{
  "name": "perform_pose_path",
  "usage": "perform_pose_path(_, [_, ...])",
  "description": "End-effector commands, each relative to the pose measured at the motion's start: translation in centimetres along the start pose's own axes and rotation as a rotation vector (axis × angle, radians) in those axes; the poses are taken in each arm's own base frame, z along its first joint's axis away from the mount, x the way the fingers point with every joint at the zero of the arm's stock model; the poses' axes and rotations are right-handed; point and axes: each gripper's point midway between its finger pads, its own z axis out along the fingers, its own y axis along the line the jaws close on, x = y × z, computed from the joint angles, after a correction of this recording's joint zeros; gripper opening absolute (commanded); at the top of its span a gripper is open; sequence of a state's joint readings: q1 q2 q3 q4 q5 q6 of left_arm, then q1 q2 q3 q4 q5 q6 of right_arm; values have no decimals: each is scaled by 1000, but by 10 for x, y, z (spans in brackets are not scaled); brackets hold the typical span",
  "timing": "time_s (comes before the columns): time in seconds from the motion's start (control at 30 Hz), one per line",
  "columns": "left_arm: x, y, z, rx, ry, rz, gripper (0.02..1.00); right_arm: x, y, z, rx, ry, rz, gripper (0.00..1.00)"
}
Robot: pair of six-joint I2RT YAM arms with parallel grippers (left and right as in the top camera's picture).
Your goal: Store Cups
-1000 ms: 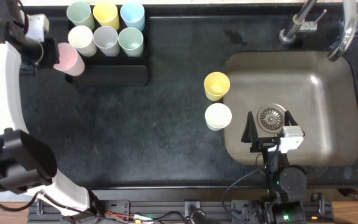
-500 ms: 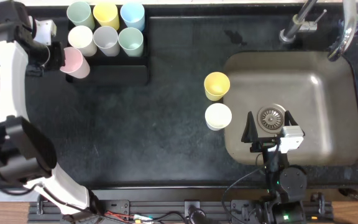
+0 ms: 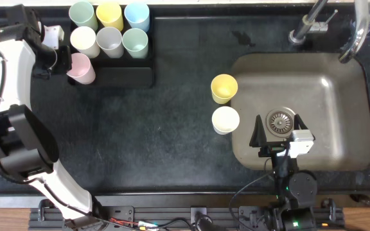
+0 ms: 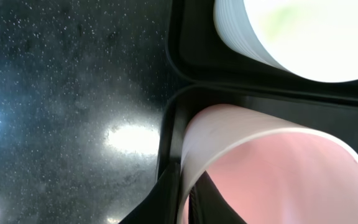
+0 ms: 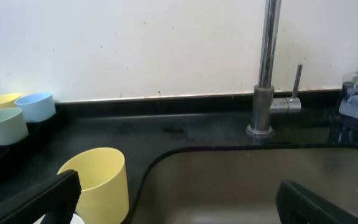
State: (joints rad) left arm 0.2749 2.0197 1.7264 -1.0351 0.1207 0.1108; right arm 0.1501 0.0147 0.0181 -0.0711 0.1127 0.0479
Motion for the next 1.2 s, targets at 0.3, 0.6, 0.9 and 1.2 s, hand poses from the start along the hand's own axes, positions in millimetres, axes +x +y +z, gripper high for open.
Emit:
perform_pose_path(0.3, [2,-9,11,19,22,-11,235,2,-4,0,18,-5,-7,996])
perform_pose_path(0.6, [-10,-18,-50,-7,-114,-55,634,2,-4,0,17,-5,-7,996])
perform_pose_path(0.9, [0,-88,-168,-3,-365,-207,842,3,-4,0,18,-4,-7,996])
perform_pose_path(1.2, [20,-284,-142,176,-363,-45,851,3,-4,0,18,-4,-7,998])
